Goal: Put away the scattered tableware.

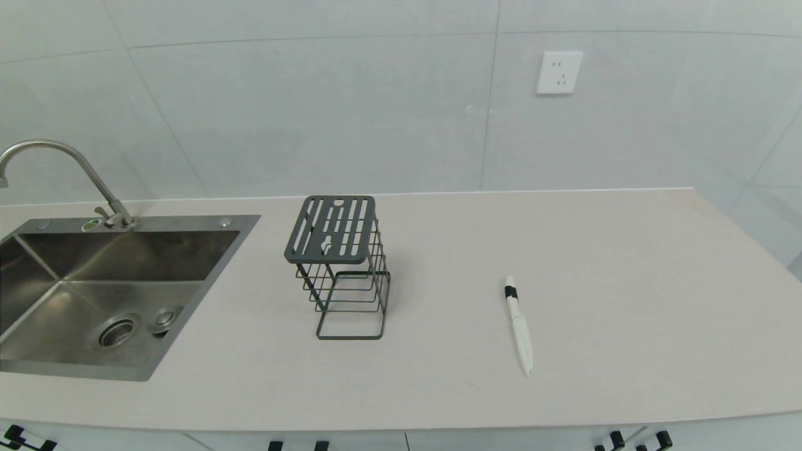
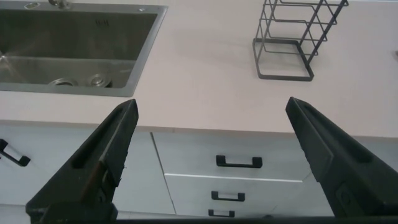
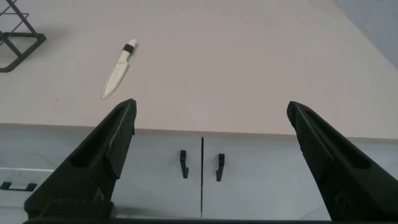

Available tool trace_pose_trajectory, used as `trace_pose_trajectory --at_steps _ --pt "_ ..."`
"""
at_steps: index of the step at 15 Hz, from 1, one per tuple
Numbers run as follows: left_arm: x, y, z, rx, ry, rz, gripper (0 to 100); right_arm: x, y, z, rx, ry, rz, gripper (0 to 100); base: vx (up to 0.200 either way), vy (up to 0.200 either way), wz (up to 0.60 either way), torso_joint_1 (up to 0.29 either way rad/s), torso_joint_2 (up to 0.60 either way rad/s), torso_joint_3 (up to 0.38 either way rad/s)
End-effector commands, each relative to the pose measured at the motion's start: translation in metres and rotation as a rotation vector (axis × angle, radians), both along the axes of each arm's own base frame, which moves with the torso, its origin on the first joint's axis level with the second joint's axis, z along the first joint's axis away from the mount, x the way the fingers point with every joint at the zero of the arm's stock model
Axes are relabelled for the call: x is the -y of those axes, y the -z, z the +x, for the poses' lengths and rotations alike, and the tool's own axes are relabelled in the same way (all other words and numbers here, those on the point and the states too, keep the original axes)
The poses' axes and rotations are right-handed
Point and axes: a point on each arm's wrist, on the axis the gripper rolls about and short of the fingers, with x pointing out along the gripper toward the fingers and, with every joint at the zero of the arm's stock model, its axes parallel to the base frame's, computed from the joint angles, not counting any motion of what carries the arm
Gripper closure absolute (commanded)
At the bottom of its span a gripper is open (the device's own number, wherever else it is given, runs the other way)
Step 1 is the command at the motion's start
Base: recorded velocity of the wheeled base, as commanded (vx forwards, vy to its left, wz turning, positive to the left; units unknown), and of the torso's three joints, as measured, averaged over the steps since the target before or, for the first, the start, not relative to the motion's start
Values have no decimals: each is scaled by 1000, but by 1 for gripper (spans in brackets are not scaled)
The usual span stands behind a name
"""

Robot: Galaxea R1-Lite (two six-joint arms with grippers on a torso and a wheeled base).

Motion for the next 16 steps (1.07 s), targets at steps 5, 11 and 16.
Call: trace_pose_trajectory --at_steps 5,11,16 --pt "0 0 0 0 1 -9 0 0 0 0 0 -2 0 0 0 0 0 42 -1 47" --pt "0 0 0 0 1 -7 0 0 0 0 0 -11 -8 0 0 0 0 273 -24 240" --pt "0 0 0 0 0 -10 0 0 -1 0 11 -15 -92 0 0 0 0 154 -36 119"
